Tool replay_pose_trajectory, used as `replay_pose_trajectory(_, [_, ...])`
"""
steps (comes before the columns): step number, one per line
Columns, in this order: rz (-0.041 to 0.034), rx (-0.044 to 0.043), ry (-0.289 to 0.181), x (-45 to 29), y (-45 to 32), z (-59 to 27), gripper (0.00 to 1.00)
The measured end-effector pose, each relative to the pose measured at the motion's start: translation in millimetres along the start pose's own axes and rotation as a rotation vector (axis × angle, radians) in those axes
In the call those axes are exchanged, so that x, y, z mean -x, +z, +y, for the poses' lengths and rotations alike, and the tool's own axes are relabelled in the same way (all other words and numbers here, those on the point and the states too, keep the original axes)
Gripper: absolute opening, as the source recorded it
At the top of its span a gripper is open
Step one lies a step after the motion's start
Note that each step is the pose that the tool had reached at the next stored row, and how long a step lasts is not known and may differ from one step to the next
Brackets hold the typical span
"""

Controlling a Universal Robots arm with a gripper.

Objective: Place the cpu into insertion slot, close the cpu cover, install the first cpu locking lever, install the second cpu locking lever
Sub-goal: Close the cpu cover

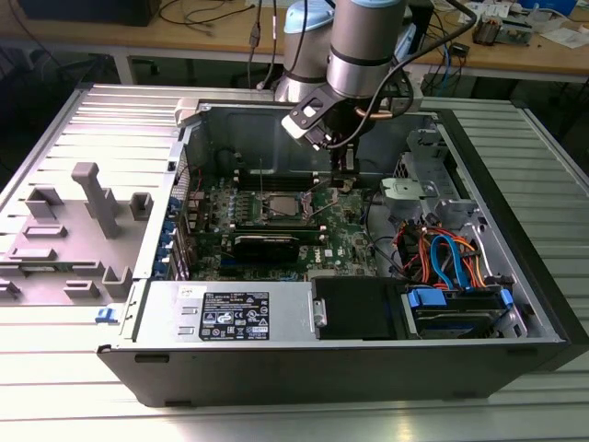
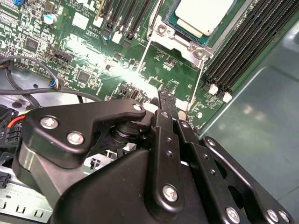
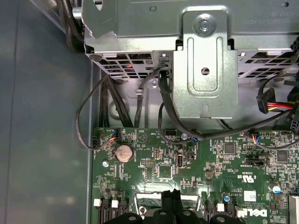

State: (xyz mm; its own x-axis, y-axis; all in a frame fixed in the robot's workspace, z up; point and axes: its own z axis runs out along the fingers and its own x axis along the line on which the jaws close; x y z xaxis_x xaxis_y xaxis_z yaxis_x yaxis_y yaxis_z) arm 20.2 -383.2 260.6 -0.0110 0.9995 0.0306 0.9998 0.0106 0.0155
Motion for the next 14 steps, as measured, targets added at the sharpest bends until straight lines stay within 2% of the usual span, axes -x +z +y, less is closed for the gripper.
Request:
replay_pose_trajectory(9, [-0.0002, 0.0, 0.0, -0.3, 0.1, 7.6, 0.11])
replay_pose_trajectory(14, [-0.0018, 0.0, 0.0, -4.3, 0.3, 10.9, 0.11])
